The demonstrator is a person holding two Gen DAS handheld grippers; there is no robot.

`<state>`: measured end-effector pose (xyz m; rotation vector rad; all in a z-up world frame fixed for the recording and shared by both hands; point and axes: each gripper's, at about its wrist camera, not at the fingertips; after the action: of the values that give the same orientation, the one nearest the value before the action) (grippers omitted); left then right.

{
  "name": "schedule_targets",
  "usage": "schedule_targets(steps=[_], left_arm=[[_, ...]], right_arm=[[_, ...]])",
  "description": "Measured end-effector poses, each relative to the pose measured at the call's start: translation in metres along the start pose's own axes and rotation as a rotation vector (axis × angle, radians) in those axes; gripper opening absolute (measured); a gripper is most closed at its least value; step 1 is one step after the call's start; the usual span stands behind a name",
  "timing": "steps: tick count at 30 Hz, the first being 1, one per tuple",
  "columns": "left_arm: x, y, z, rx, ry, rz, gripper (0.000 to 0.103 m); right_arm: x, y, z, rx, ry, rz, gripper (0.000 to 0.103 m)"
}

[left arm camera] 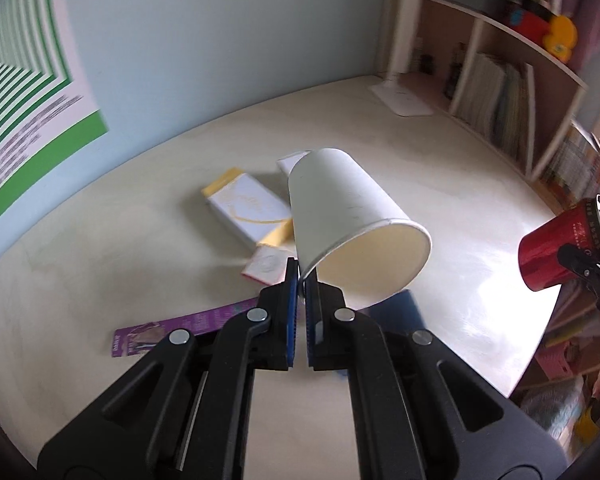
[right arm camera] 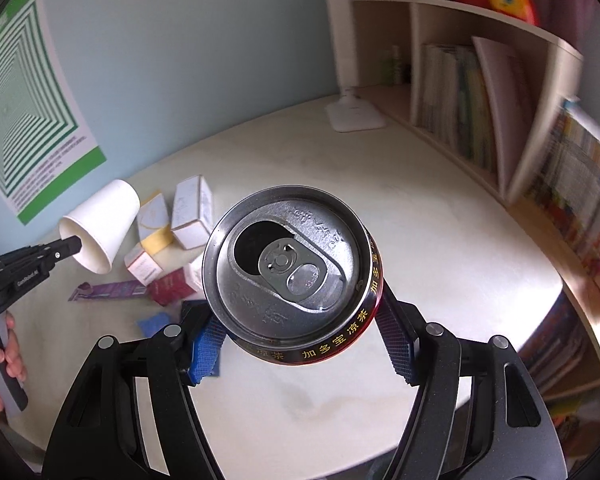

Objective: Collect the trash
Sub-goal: 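Carry the cup and can over the teal wastebasket with both tools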

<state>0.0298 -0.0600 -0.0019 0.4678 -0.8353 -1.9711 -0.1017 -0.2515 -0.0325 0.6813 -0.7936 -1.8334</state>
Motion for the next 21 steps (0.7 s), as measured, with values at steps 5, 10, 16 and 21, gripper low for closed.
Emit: schedule_targets(steps=[5,10,16,21], left_arm=[[0.047,-0.005,0.005,-0.008,-0.132,-0.122,0.002],[0.102,-0.018,0.009,-0.036,-0.28,-0.263,0.002],[0.176,-0.05,0.022,-0.08,-0.453,-0.43,0.002],[0.24,-0.08,0.04,-0.098,-0.551,-0.561,0.002]], right_arm=[[0.034,-0.029,0.041,0.02,-0.119,-0.106,0.068],[0.063,-0.071,0.09,0.035,-0.254,-0.227,0.068],[0.096,-0.13,0.153,0.039,-0.404,-0.37,0.068],[0.13,-0.18,0.197,0.04,-0.481,-0.493,0.068]])
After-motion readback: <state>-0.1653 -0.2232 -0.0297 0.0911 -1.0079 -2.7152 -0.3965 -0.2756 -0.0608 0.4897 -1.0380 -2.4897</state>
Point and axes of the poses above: each gripper's, at about its wrist camera, not at the fingertips, and z roughly against the way its jaws point, x to its right, y to its top, and after that the axes turned 9 degrees about x, right-handed
